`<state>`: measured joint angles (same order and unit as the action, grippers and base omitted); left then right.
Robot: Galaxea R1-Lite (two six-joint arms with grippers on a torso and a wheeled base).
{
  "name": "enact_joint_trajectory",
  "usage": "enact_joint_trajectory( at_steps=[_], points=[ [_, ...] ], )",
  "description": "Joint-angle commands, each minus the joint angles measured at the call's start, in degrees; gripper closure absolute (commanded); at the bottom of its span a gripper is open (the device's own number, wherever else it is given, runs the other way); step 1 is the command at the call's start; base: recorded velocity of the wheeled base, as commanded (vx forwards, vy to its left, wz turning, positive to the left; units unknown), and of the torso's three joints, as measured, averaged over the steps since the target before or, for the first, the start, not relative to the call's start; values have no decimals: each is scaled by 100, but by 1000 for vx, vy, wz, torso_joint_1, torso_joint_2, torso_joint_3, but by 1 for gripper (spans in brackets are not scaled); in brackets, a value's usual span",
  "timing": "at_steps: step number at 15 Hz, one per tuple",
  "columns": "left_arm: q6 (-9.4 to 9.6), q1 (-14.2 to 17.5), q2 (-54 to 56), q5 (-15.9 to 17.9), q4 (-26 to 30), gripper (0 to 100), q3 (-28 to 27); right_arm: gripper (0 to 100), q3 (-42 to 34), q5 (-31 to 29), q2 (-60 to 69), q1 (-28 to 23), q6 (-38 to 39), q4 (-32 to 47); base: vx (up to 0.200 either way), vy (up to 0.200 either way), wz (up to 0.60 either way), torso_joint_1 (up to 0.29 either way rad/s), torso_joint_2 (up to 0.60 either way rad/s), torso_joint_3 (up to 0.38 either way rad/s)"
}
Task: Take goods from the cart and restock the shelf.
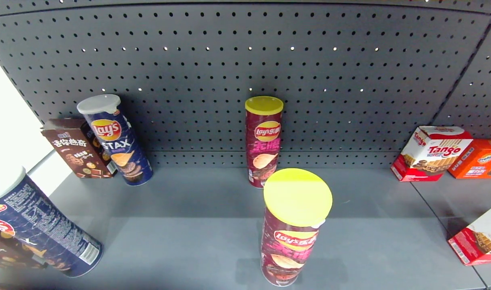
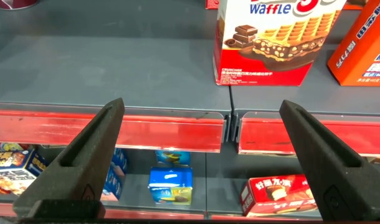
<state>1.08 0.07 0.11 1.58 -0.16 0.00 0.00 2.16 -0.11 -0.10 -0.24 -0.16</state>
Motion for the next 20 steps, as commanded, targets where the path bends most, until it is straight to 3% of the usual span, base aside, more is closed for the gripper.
enact_joint_trajectory(
  at_steps=[1, 12, 14, 18, 20],
  points=[
    [-3, 1, -11, -9, -2, 0, 0, 0, 0, -5, 2, 1, -2, -2, -200, 0, 0, 2, 2, -2],
    [-56, 1, -11, -9, -11, 0, 0, 0, 9, -102, 11, -8, -55, -11, 0, 0, 0, 0, 0, 0],
    [-12, 1, -11, 9, -2, 0, 0, 0, 1107, -269, -789, 1, -107, -2, 0, 0, 0, 0, 0, 0],
    [6, 1, -11, 17, -2, 0, 0, 0, 2681, 663, -2072, 256, -450, 649, 0, 0, 0, 0, 0, 0],
    [-21, 1, -11, 17, -2, 0, 0, 0, 2944, 1041, -2845, 546, -547, 649, 0, 0, 0, 0, 0, 0]
  ],
)
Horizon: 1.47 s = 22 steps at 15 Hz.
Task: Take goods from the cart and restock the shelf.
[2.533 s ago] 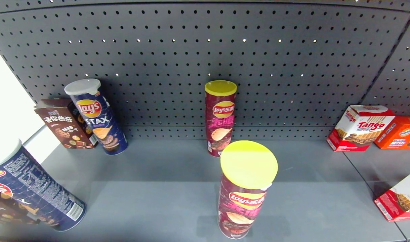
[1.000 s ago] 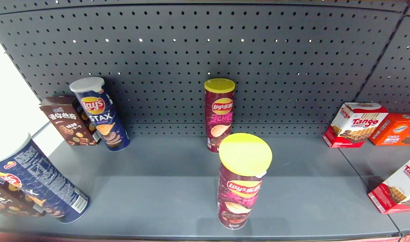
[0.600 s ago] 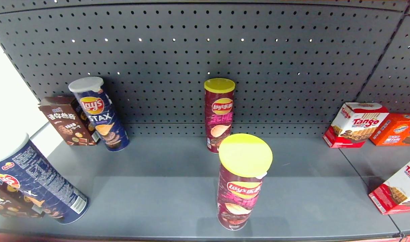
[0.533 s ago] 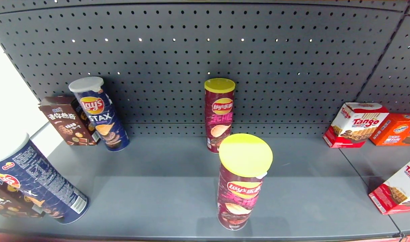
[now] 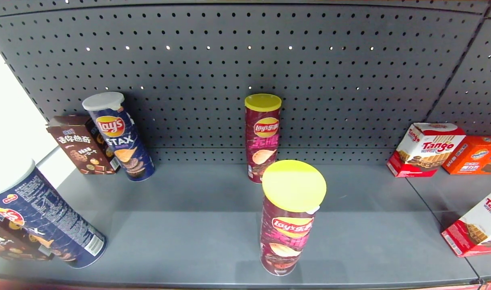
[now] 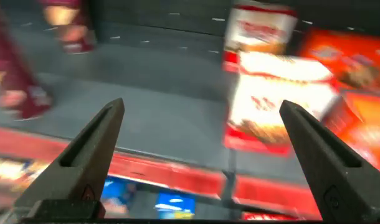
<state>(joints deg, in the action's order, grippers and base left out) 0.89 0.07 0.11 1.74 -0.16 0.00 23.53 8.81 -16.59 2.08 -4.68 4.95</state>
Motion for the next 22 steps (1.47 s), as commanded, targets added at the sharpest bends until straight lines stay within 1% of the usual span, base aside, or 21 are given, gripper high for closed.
enact_joint_trajectory(
  at_steps=[1, 2, 4, 5, 6, 7, 9, 10, 14, 16, 22],
  points=[
    [-19, 1, -11, -7, -2, 0, 0, 0, 592, 499, -1637, 565, -411, 129, 0, 0, 0, 0, 0, 0],
    [-54, 1, -11, -7, -2, 0, 0, 0, 556, 499, -1927, 723, -551, 112, 0, 0, 0, 0, 0, 0],
    [-71, 1, -11, -25, -2, 0, 0, 0, 609, 437, -2858, 1453, -587, -187, 0, 0, 0, 0, 0, 0],
    [-71, 1, -11, -25, -2, 0, 0, 0, 609, 384, -3201, 1734, -595, -398, 0, 0, 0, 0, 0, 0],
    [-71, 1, -11, -25, -2, 0, 0, 0, 609, 288, -3412, 1901, -595, -548, 0, 0, 0, 0, 0, 0],
    [-71, 1, -11, -25, -2, 0, 0, 0, 653, -46, -3983, 2402, -595, -908, 0, 0, 0, 0, 0, 0],
    [-71, 1, -11, -16, -2, 0, 0, 0, 759, -354, -4722, 3096, -578, -1365, 0, 0, 0, 0, 0, 0],
    [-71, 1, -11, -25, 7, 0, 0, 0, 829, -416, -5082, 3298, -578, -1602, 0, 0, 0, 0, 0, 0],
    [-71, 1, -11, -16, 7, 0, 0, 0, 1057, -442, -5864, 3711, -578, -1708, 0, 0, 0, 0, 0, 0],
    [-71, 1, -11, -16, 7, 0, 0, 0, 1321, -591, -6172, 3870, -543, -1708, 0, 0, 0, 0, 0, 0],
    [-71, 1, -11, -16, 7, 0, 0, 0, 1708, -653, -6629, 3931, -543, -1717, 0, 0, 0, 0, 0, 0]
  ],
)
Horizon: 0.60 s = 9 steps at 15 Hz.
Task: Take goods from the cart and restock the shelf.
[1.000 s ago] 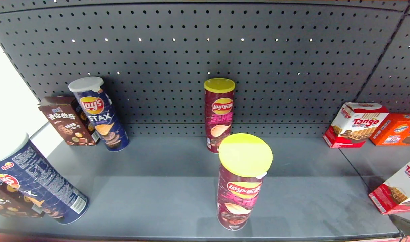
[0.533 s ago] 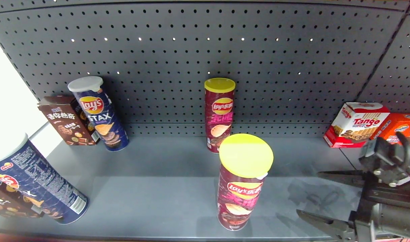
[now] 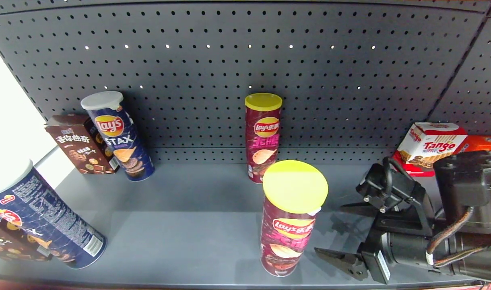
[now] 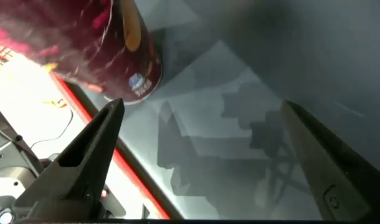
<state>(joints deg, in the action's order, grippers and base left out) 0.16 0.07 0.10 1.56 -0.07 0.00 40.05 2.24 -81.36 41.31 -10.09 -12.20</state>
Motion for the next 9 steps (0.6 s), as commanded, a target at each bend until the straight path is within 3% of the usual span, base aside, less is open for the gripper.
enact_joint_trajectory(
  at_steps=[1, 9],
  points=[
    [2, 1, -10, 2, -1, 0, 0, 0, 100, 4, -205, 8, -1, -1, 0, 0, 0, 0, 0, 0],
    [2, 1, -10, 2, -1, 0, 0, 0, 390, -5, -635, 87, -1, -1, 0, 0, 0, 0, 0, 0]
  ],
)
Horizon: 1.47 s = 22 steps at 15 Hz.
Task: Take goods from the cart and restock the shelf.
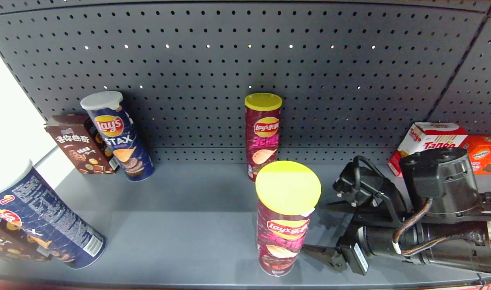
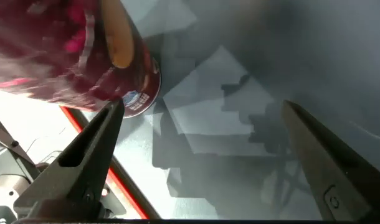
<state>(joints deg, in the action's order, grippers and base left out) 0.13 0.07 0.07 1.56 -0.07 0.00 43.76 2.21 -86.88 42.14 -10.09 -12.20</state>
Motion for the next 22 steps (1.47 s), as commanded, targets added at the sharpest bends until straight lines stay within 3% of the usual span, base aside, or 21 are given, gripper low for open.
enact_joint_trajectory(
  at_steps=[1, 22],
  points=[
    [-5, 1, -7, 2, -1, 0, 0, 0, 27, -1, -110, 4, -1, -1, 0, 0, 0, 0, 0, 0],
    [-5, 1, -7, 2, -1, 0, 0, 0, 308, -1, -470, 145, -10, -10, 0, 0, 0, 0, 0, 0]
  ],
)
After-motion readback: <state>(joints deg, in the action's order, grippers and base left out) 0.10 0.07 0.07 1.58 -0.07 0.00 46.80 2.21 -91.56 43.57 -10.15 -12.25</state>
